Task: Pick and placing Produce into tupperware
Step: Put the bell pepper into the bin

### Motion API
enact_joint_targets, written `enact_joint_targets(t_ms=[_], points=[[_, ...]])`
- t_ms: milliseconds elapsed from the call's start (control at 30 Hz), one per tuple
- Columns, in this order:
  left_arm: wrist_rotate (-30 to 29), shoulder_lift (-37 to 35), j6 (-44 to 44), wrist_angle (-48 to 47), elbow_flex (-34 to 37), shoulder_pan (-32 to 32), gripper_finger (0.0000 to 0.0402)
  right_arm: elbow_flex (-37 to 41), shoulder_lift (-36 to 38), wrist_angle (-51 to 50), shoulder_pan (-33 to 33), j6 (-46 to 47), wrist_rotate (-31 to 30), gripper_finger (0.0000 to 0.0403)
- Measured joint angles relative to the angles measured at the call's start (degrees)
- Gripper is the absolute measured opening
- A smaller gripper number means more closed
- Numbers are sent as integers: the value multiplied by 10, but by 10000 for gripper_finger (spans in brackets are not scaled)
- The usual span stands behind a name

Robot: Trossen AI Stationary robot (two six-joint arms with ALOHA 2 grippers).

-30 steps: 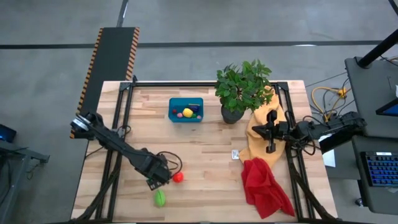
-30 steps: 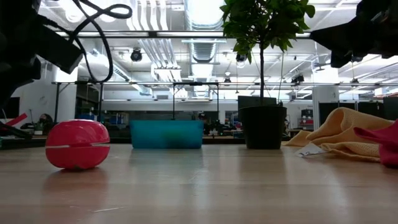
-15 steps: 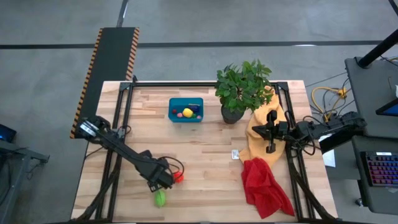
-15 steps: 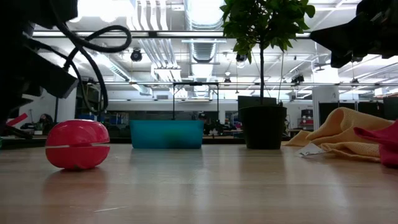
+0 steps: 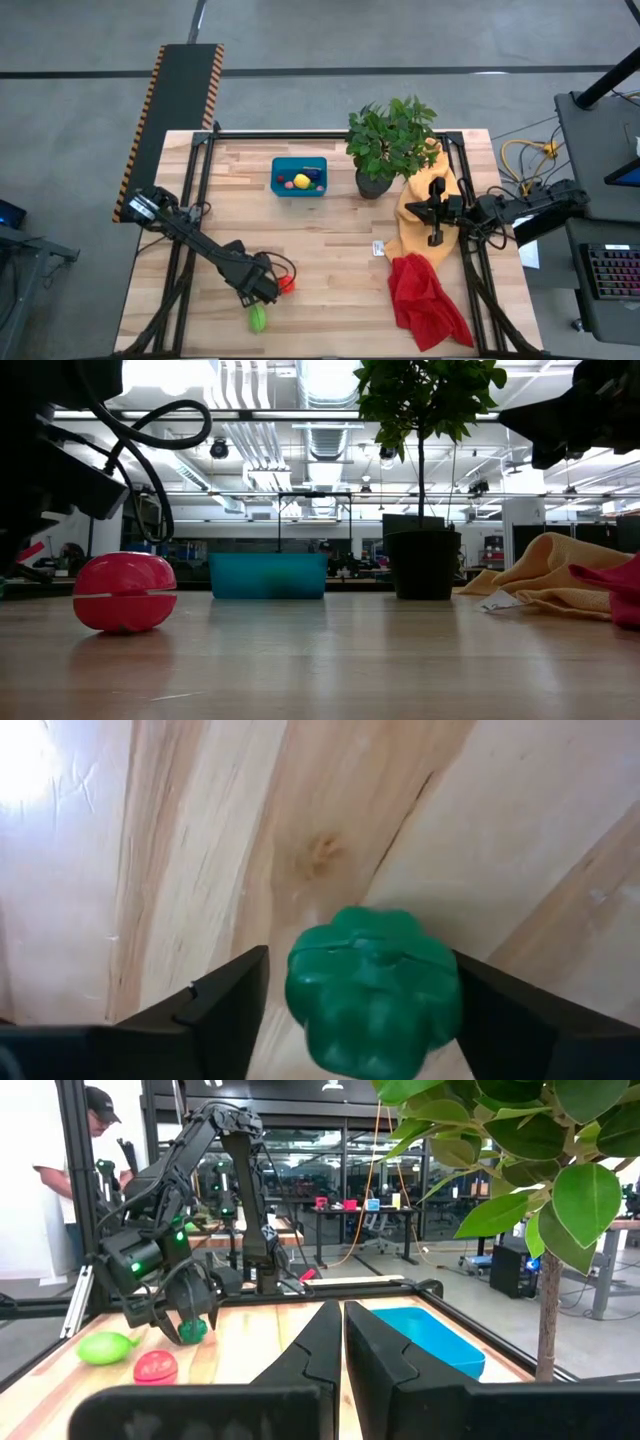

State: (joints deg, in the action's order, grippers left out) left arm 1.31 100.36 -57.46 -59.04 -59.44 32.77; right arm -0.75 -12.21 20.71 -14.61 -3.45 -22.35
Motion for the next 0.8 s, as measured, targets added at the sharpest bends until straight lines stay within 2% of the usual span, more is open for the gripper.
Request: enact_joint_targets(t_ms=[300, 600, 800], points=[[-4, -1, 22, -1, 1, 0, 193, 0, 0, -4, 0, 0, 0, 9], [-2, -9, 25, -5, 1, -1, 207, 0, 0, -4, 0, 0, 0, 9], [-5, -25, 25, -5, 1, -13, 202, 0, 0, -4, 0, 0, 0, 9]])
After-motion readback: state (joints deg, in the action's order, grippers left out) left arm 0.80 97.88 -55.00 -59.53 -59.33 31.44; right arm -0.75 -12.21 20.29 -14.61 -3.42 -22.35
